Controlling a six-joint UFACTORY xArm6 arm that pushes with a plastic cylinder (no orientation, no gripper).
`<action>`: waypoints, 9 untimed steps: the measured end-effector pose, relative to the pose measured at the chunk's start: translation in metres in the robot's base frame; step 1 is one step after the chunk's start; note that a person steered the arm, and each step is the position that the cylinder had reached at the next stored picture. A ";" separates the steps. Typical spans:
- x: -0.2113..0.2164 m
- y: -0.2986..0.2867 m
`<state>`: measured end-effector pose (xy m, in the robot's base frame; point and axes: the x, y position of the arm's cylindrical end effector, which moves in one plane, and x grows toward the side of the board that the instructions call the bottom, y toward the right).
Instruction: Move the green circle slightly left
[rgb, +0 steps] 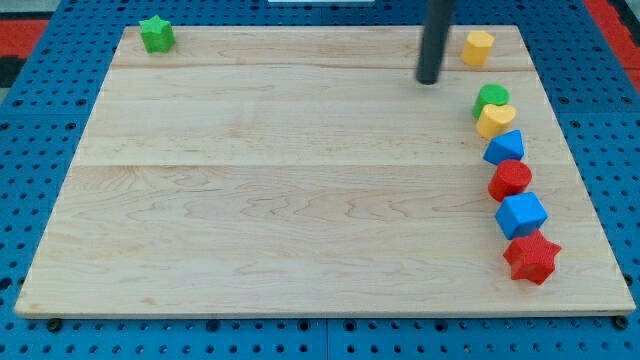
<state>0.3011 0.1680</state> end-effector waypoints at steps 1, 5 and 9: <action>0.012 0.060; 0.038 0.060; 0.046 -0.059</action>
